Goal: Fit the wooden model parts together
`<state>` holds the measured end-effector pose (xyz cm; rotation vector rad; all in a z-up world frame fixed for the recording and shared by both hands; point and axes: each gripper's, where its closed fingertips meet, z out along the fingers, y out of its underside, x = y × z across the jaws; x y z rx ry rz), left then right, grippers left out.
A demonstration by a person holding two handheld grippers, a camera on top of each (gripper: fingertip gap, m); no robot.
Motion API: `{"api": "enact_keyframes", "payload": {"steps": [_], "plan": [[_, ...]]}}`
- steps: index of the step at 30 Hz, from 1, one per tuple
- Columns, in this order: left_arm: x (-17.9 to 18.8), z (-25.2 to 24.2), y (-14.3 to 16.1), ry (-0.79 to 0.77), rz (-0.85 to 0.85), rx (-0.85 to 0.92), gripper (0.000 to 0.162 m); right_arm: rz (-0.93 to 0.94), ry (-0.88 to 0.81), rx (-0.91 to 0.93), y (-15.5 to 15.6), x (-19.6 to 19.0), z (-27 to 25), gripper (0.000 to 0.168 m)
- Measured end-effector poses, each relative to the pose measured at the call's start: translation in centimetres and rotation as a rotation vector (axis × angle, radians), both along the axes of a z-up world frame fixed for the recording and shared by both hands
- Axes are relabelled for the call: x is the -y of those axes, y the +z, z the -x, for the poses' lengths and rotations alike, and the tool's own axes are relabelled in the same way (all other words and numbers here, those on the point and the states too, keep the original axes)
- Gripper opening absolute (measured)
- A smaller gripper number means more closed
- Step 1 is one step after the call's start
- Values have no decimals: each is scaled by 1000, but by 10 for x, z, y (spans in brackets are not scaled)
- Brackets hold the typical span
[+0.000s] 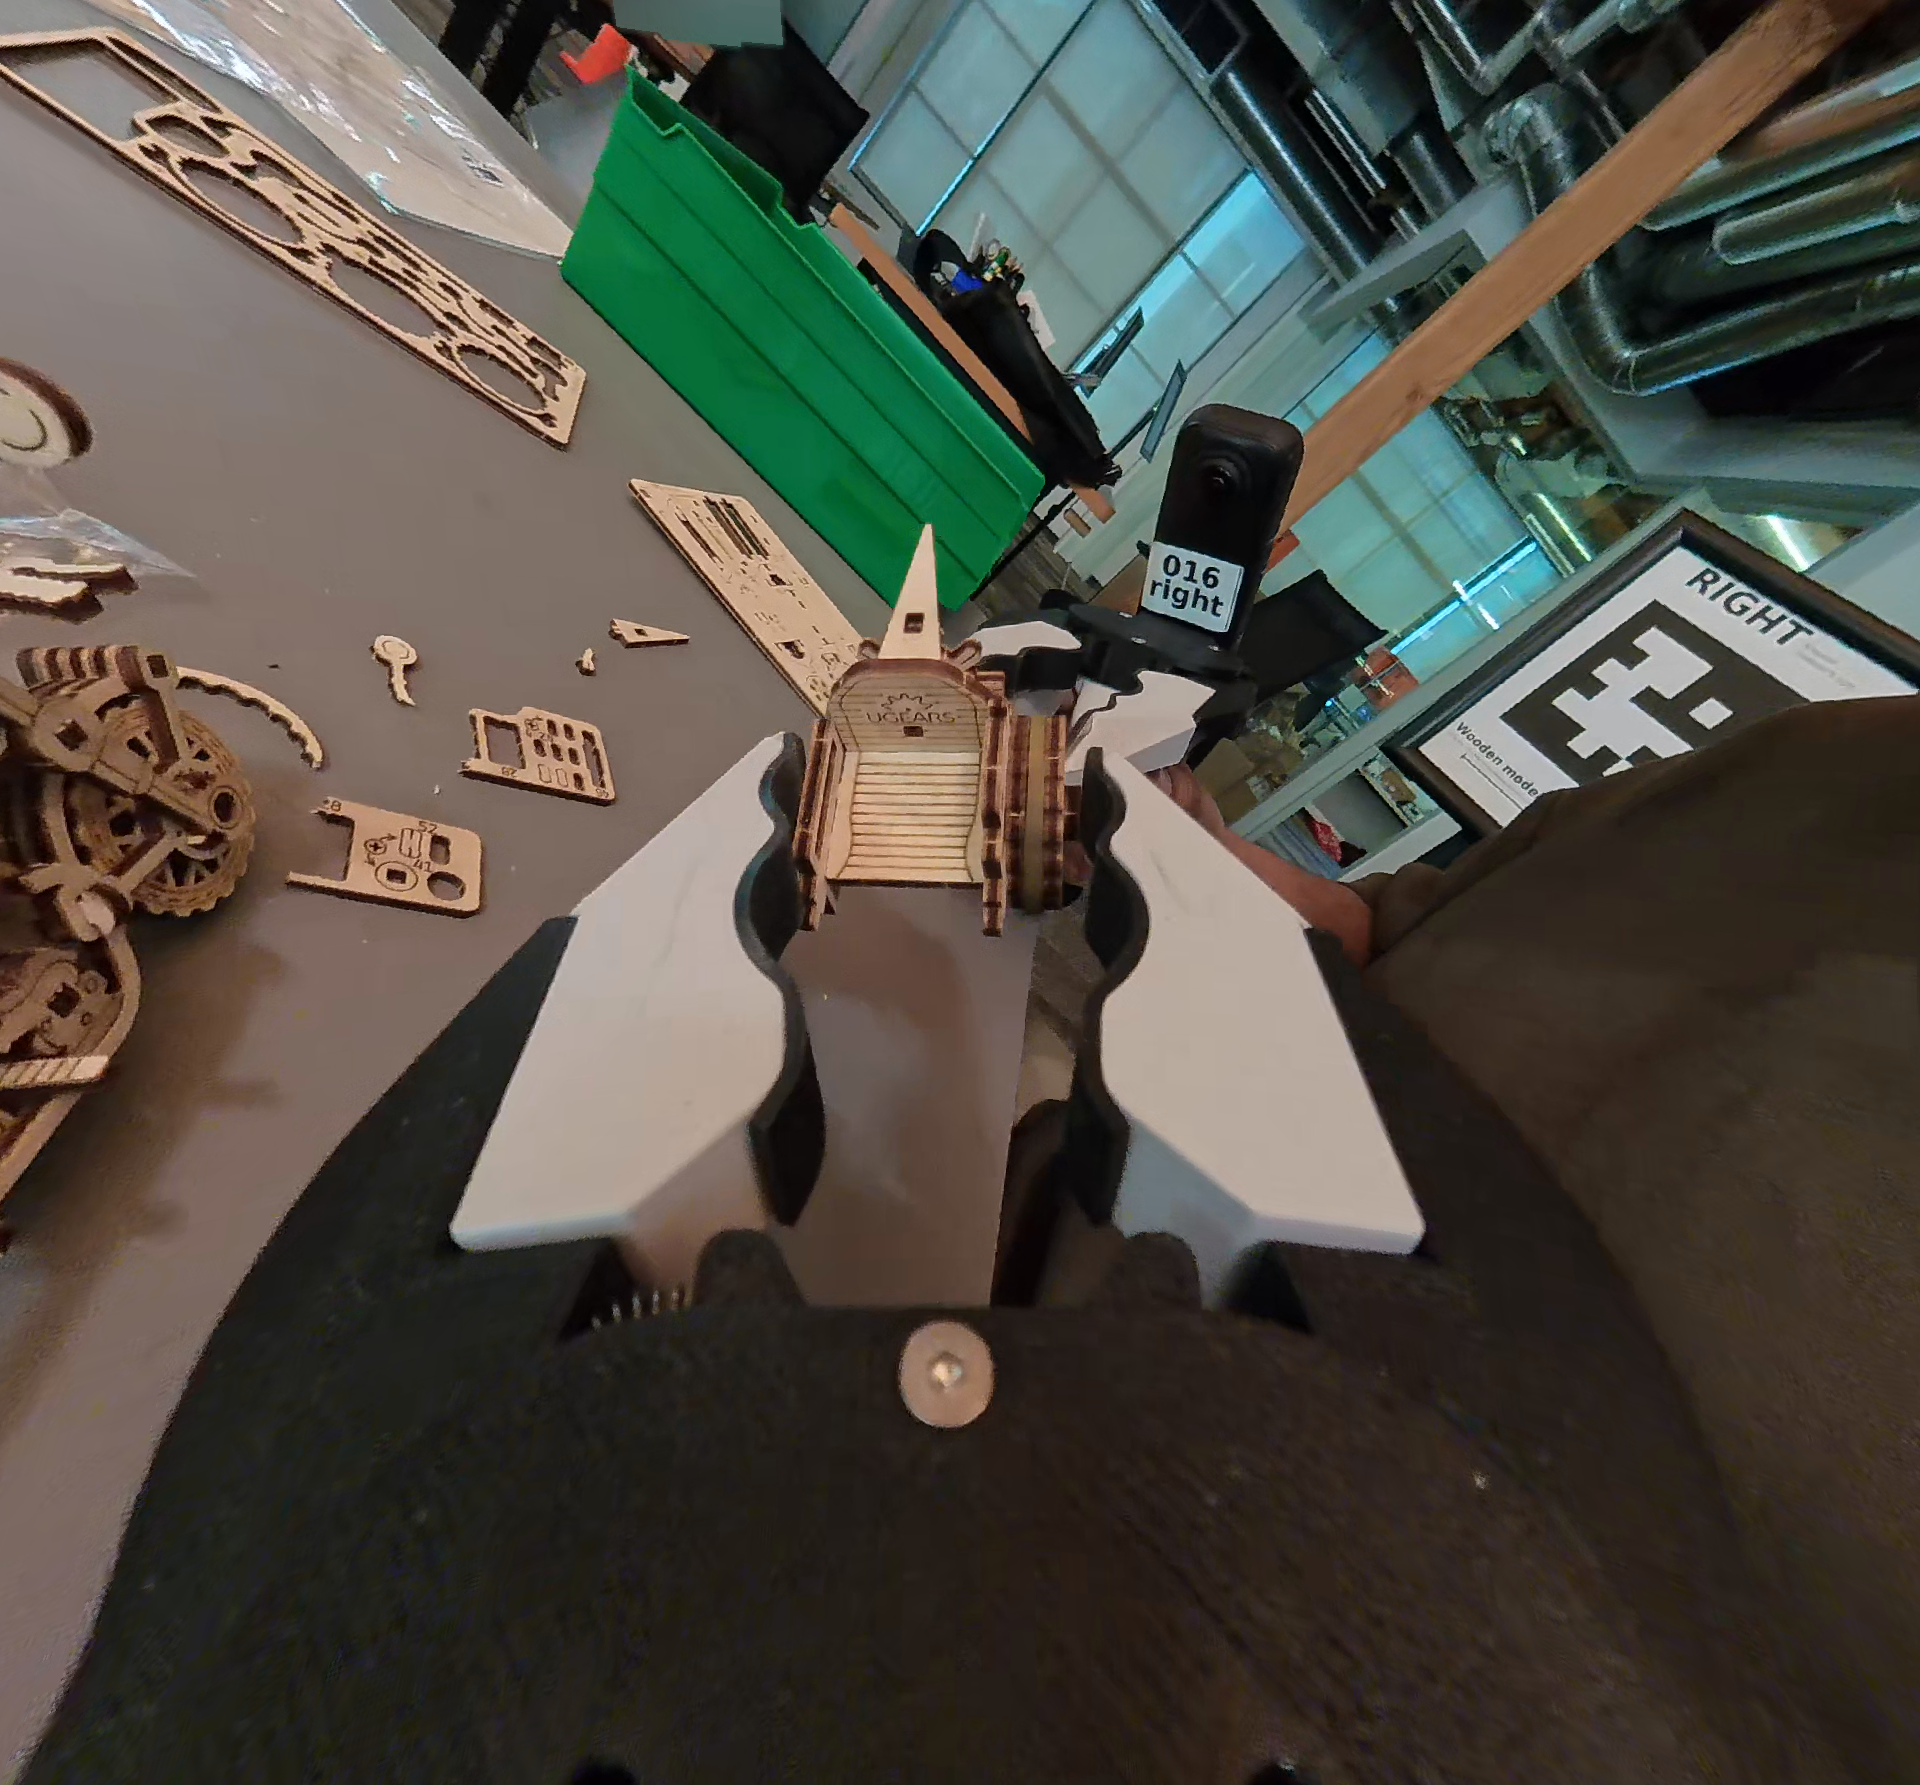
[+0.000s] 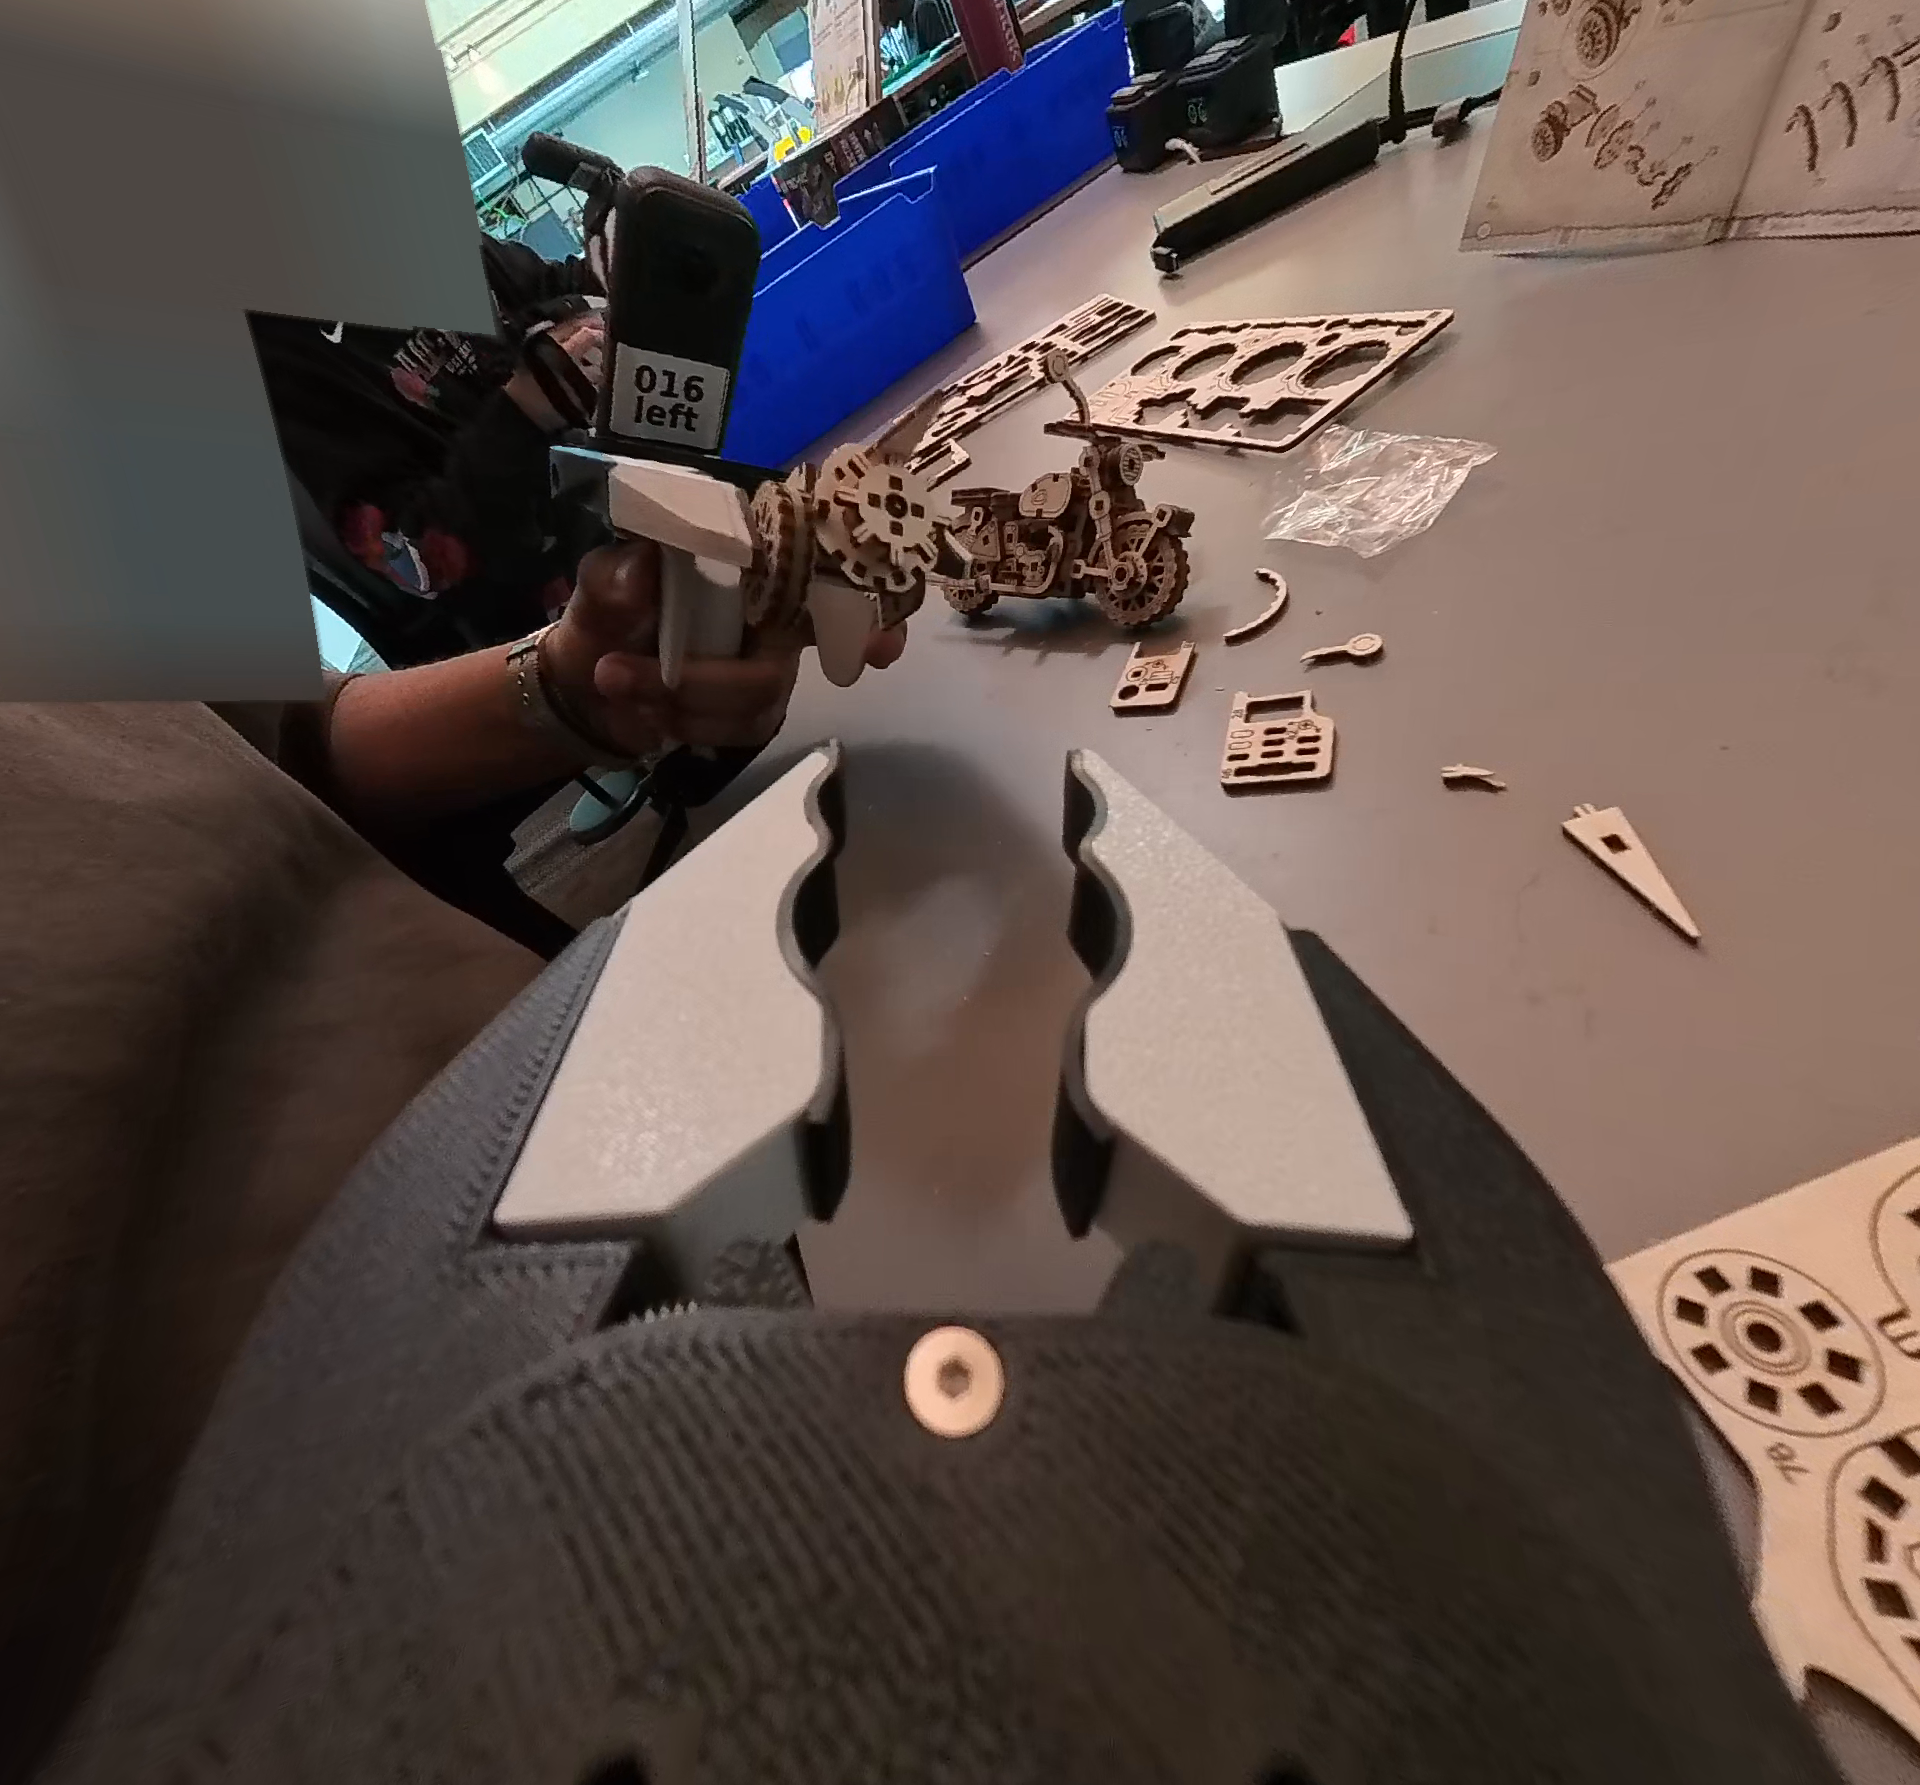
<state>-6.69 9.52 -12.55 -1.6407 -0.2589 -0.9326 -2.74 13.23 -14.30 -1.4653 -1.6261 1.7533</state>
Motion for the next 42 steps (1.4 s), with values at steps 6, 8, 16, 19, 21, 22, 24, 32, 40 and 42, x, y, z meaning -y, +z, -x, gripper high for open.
{"api": "enact_keyframes", "payload": {"steps": [6,8,16,19,21,22,24,32,40,42], "plan": [[1,1,3,-7,-11,36,51,2,0,0,0,0,0,40],[1,1,3,-6,-14,33,50,2,0,0,0,0,0,40],[1,-1,4,-14,-17,33,51,1,0,-1,0,0,-1,41],[2,-2,5,-20,-25,39,50,1,0,-1,0,0,-1,40],[2,-2,7,-27,-34,46,50,1,-1,-1,1,0,-1,40],[3,-3,8,-30,-38,49,50,1,-1,-1,0,0,-1,40],[4,-4,10,-39,-49,55,50,1,0,-1,0,0,-1,41],[7,-7,19,-60,-98,68,50,1,0,-1,1,0,-1,41],[10,-10,25,-74,-135,69,50,-1,1,-1,1,0,-2,41],[10,-10,26,-78,-142,67,50,-1,0,-1,1,0,-2,41]]}}
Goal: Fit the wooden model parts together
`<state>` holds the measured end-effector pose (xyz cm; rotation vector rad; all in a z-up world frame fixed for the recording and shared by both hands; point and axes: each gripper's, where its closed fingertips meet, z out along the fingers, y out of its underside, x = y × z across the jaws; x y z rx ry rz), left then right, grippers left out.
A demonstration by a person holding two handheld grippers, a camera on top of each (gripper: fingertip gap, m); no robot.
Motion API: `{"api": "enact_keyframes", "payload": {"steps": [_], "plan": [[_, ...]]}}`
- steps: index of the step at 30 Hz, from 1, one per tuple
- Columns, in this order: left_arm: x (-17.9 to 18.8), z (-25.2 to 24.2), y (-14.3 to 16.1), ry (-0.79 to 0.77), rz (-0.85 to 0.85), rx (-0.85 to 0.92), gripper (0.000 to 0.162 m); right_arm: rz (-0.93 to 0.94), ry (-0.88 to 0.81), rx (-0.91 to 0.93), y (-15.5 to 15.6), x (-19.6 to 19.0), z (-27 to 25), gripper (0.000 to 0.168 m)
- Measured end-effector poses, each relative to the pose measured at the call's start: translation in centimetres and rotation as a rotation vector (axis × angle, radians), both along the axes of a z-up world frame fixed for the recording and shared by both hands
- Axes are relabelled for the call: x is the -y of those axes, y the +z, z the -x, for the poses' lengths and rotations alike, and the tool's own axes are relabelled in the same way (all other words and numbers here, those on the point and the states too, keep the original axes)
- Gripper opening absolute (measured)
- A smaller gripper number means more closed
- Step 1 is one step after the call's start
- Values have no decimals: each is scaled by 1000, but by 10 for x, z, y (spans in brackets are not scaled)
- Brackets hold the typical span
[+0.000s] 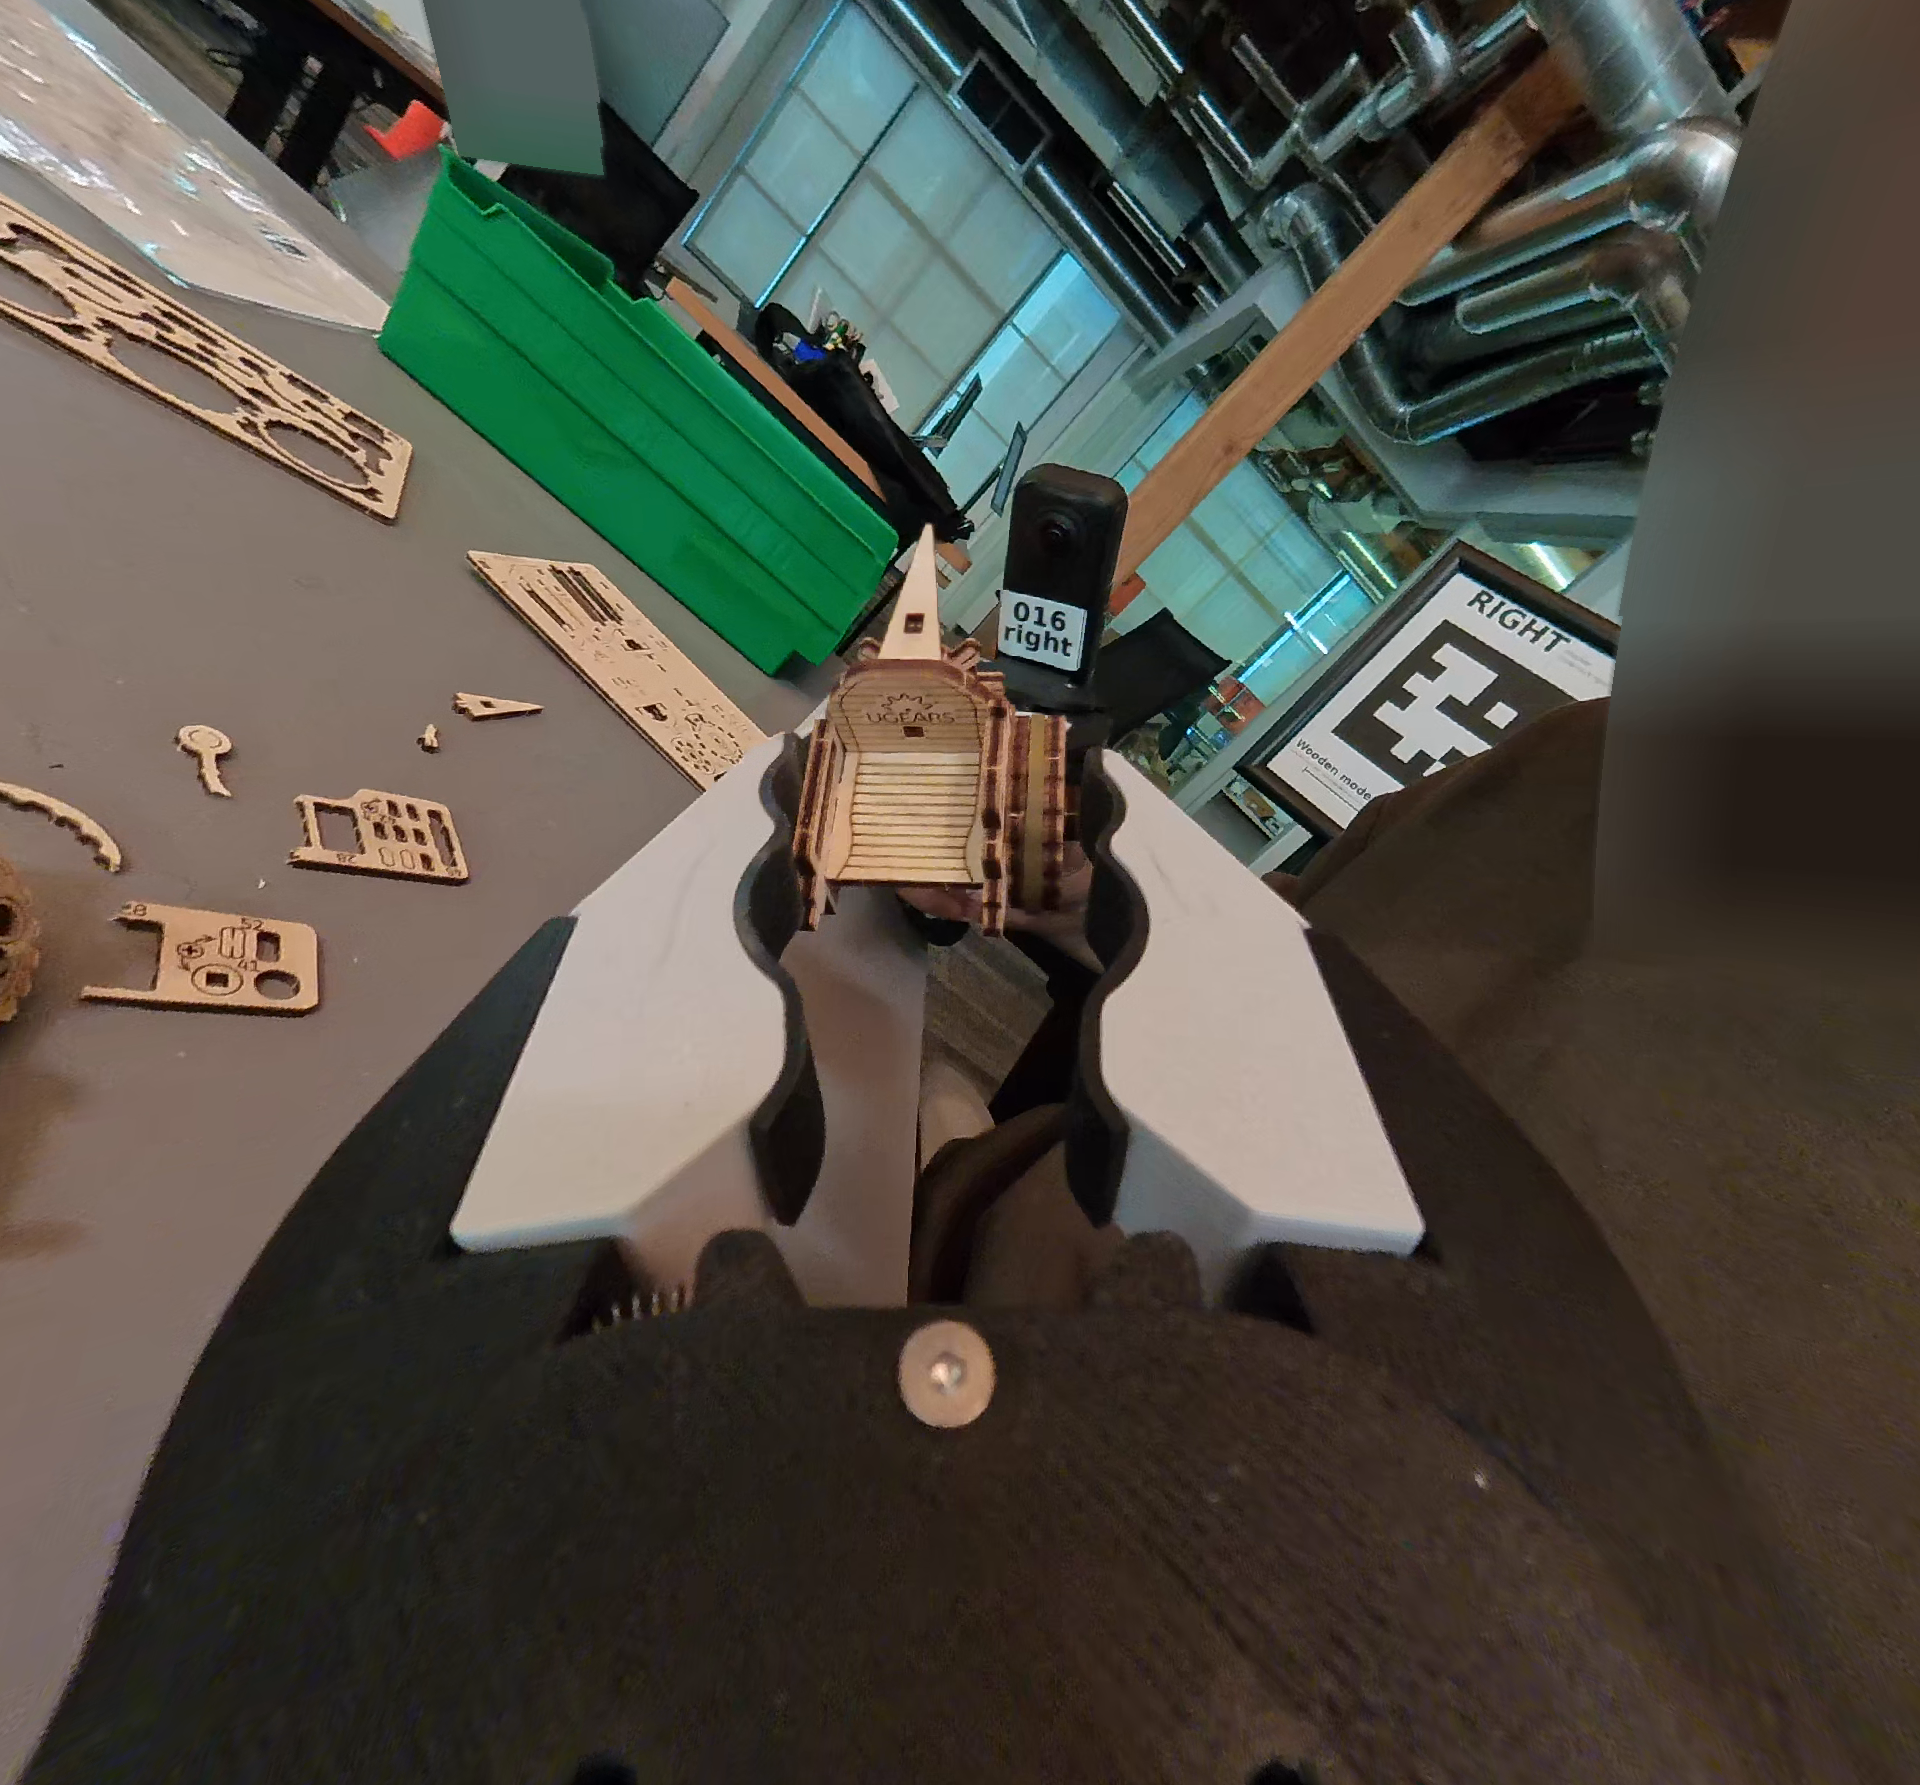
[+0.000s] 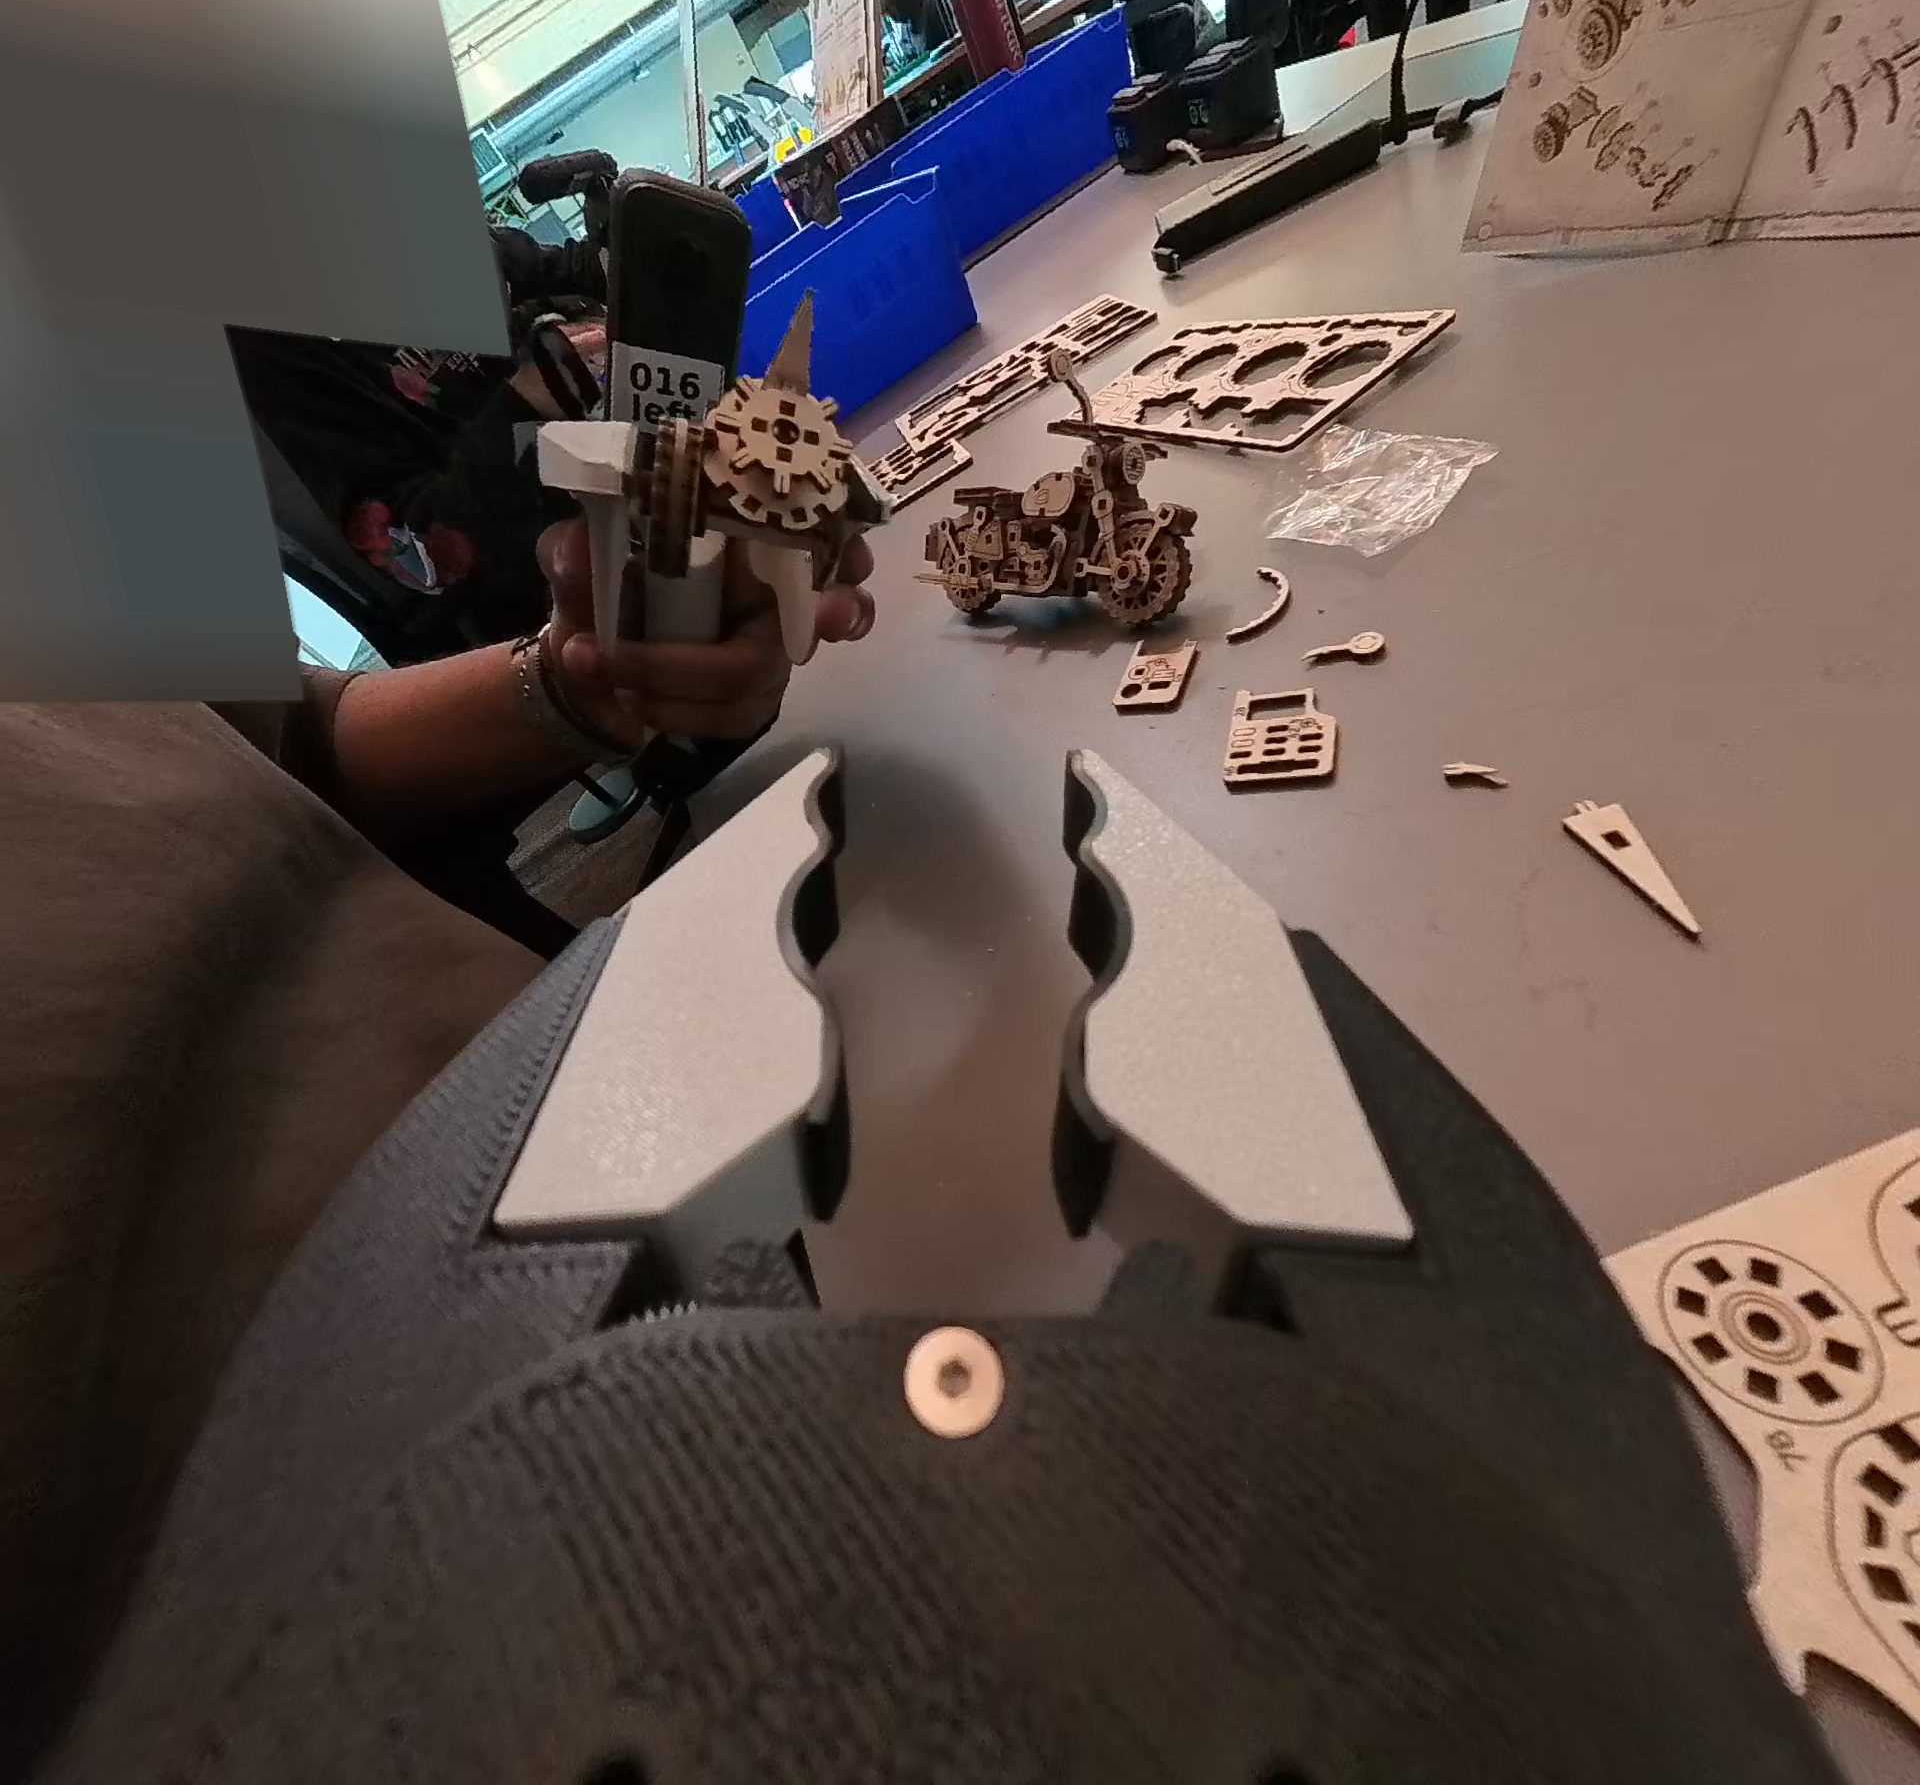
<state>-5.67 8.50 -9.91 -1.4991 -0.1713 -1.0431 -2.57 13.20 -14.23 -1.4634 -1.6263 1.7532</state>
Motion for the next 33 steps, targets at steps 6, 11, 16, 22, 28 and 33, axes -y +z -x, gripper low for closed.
{"api": "enact_keyframes", "payload": {"steps": [6,11,16,22,28,33], "plan": [[1,0,2,-1,-14,-3,50,-1,2,1,0,0,0,41],[2,-1,3,-2,-23,-5,50,0,2,1,0,0,0,41],[2,-1,4,-5,-26,-5,50,0,2,1,0,1,0,41],[2,-1,4,-3,-30,-5,50,1,2,2,0,0,0,41],[3,-2,7,-10,-44,3,50,1,2,2,0,0,0,41],[5,-1,11,-23,-65,31,50,1,2,2,-1,1,0,41]]}}
